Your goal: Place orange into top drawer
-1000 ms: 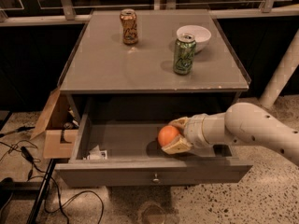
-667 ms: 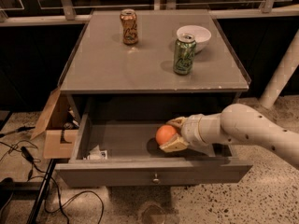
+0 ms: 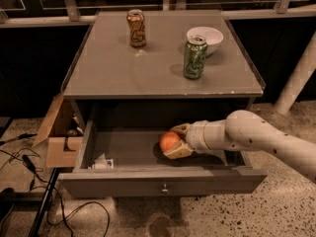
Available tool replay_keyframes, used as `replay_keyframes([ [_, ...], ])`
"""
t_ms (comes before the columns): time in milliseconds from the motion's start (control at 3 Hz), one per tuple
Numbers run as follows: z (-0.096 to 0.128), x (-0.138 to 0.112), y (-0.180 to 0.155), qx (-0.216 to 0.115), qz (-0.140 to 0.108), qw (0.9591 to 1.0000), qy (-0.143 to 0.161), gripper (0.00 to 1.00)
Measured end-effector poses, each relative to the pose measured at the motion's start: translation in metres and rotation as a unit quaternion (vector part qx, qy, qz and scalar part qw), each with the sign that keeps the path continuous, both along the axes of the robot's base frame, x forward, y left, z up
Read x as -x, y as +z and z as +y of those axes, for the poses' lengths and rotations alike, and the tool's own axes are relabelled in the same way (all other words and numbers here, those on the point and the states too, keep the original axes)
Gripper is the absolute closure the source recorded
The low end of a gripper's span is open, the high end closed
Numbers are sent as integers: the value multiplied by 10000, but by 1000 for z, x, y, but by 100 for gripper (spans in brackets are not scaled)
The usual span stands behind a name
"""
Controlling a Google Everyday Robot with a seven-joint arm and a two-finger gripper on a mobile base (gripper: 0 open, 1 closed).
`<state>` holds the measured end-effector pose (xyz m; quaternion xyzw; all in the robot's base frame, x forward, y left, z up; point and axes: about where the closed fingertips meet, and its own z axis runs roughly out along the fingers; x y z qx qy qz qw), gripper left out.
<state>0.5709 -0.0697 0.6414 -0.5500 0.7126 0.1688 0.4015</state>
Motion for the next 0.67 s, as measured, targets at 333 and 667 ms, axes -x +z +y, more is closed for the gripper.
replay_keyframes([
  [333, 14, -10, -12, -121, 47, 9998, 136, 99],
  [667, 21, -14, -15, -209, 17, 9995, 238, 77],
])
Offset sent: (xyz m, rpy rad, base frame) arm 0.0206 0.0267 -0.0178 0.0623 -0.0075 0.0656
